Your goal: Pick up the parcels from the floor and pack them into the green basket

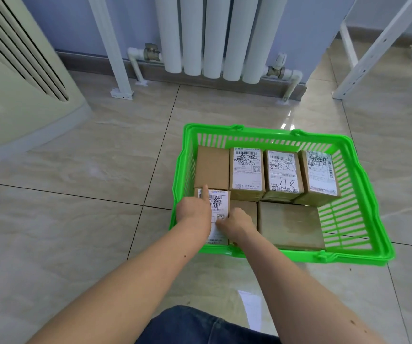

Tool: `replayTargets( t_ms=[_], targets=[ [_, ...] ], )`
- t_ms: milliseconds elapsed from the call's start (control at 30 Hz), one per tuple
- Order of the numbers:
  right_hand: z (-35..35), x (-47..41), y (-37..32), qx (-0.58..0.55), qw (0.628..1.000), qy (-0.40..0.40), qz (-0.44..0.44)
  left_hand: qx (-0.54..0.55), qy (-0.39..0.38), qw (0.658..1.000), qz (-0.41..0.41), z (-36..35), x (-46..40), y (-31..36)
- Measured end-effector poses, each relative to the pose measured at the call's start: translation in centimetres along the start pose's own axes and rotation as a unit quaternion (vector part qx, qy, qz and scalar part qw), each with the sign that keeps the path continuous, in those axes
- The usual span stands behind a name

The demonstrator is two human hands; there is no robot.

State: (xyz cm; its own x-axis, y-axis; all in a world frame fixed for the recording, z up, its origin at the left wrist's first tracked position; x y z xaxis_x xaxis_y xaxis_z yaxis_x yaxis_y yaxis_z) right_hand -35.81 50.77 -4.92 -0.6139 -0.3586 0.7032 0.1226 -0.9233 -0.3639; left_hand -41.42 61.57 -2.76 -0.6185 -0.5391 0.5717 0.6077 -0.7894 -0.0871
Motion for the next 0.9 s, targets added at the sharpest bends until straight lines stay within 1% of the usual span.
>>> replayTargets(
  t_ms=[67, 167, 400, 533, 600, 700, 767, 900],
  targets=[
    [0.0, -0.2, 0.0, 0.000, 1.000, 0.006, -0.004, 0.002, -0.010, 1.000, 0.012, -0.5, -0.8, -0.2],
    [0.1, -0.2, -0.1, 0.000, 1.000, 0.012, -0.008, -0.014, -0.021, 1.000, 0.008, -0.6, -1.0, -0.3],
    [0.1, -0.4, 0.4, 0.001, 1.000, 0.013, 0.002, -0.080, -0.005, 0.996, -0.034, 0.8, 0.3, 0.6],
    [1.5, 0.0, 0.5, 0.000, 1.000, 0.010, 0.001, -0.020, 0.016, 0.999, -0.033, 2.9, 1.4, 0.4],
    [1.0, 1.1, 0.8, -0.004, 1.000, 0.007, 0.005, 0.006, 0.031, 0.999, -0.035, 2.6, 2.6, -0.1],
    [3.2, 3.2, 1.0, -0.006, 1.000, 0.002, -0.005, 0.055, 0.011, 0.998, -0.038, 3.7, 4.7, -0.8],
    [5.5, 5.1, 0.7, -0.011, 1.000, -0.003, -0.005, 0.065, 0.028, 0.997, -0.034, 6.2, 6.9, -1.4],
    [10.2, 10.1, 0.6, -0.038, 0.999, -0.016, -0.013, 0.051, 0.052, 0.997, -0.035, 12.9, 11.8, -2.4]
  ],
)
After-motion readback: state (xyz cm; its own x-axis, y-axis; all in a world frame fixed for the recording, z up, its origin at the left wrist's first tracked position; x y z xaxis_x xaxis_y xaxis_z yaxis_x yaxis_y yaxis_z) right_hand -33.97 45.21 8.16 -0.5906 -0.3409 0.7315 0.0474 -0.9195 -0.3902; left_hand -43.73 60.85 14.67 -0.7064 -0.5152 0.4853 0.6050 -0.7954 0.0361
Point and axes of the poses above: each hand's wrist, its own x-axis away from the middle knuckle, its own z-axis out of the back of the hand, y = z × x, the point moved 10 cm from there along -x, towards the middle knuckle, and after that the axes turned 5 degrees about x, right-handed, at the moved point
